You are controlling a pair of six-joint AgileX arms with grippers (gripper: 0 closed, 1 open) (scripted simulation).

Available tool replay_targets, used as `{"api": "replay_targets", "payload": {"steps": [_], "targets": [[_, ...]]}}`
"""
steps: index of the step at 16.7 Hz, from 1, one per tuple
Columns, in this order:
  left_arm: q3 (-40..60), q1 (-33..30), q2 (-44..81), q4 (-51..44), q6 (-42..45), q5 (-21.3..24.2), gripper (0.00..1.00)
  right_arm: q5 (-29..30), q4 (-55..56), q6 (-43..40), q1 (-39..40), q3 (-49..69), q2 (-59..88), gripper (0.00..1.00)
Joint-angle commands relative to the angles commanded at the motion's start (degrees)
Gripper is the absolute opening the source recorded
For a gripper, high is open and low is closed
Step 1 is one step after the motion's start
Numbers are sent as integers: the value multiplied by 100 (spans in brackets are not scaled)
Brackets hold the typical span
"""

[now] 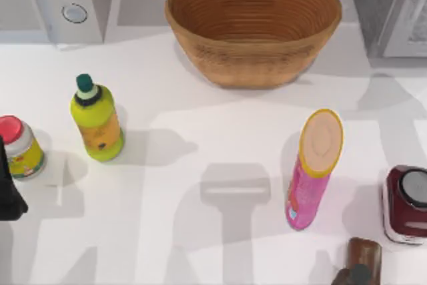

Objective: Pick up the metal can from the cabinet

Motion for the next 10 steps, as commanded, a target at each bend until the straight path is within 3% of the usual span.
{"api": "replay_targets", "payload": {"steps": [10], "targets": [[0,0,0,0,0,0,100,-1625,1867,-43,-1564,-5391,-3555,0]]}}
